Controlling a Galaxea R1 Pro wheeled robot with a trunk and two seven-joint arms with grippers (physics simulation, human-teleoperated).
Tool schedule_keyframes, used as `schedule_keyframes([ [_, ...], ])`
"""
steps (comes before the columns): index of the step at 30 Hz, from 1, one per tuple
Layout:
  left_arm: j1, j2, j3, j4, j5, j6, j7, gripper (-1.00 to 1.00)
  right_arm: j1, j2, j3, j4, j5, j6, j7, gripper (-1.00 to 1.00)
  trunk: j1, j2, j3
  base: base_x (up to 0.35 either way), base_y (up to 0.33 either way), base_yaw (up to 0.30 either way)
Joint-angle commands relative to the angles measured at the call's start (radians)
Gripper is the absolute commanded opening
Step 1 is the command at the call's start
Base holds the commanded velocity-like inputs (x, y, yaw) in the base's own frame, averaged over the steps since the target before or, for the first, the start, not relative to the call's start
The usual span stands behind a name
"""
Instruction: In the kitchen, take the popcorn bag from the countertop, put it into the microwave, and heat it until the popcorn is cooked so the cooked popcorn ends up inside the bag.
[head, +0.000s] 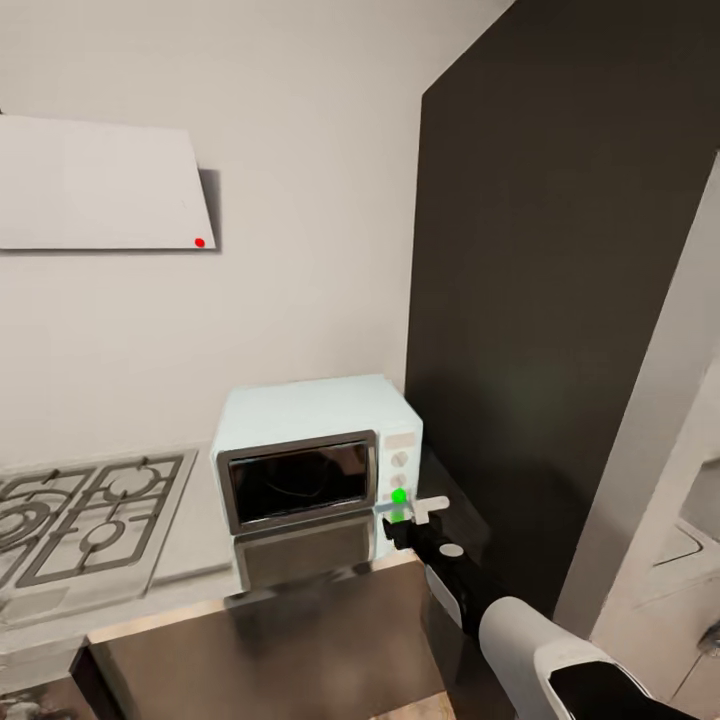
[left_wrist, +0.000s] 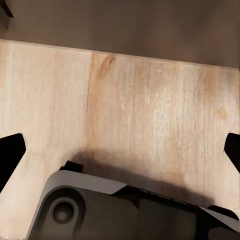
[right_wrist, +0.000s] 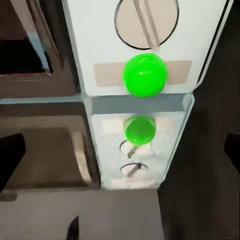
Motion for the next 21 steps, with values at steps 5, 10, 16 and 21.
schedule_keyframes([
  [5, 0.0, -0.001, 0.007, 0.001, 0.002, -0.002, -0.007, 1.0, 0.01, -0.001, 0.001, -0.004, 0.004, -0.006, 0.002, 1.0, 0.0, -0.001, 0.0, -0.342, 0.0, 0.0],
  [10, 0.0, -0.001, 0.007, 0.001, 0.002, -0.002, -0.007, 1.0, 0.015, 0.0, 0.001, -0.036, 0.004, -0.006, 0.0, 1.0, 0.0, -0.001, 0.0, -0.342, 0.0, 0.0],
  [16, -0.002, -0.001, 0.007, 0.001, 0.002, -0.002, -0.007, 1.0, 0.017, 0.004, 0.001, -0.048, 0.003, -0.006, -0.004, 1.0, 0.0, -0.001, 0.0, -0.342, 0.0, 0.0],
  [21, -0.004, -0.001, 0.006, 0.001, 0.002, -0.002, -0.008, 1.0, 0.019, 0.004, 0.001, -0.049, 0.003, -0.007, -0.003, 1.0, 0.0, -0.001, 0.0, -0.342, 0.0, 0.0],
])
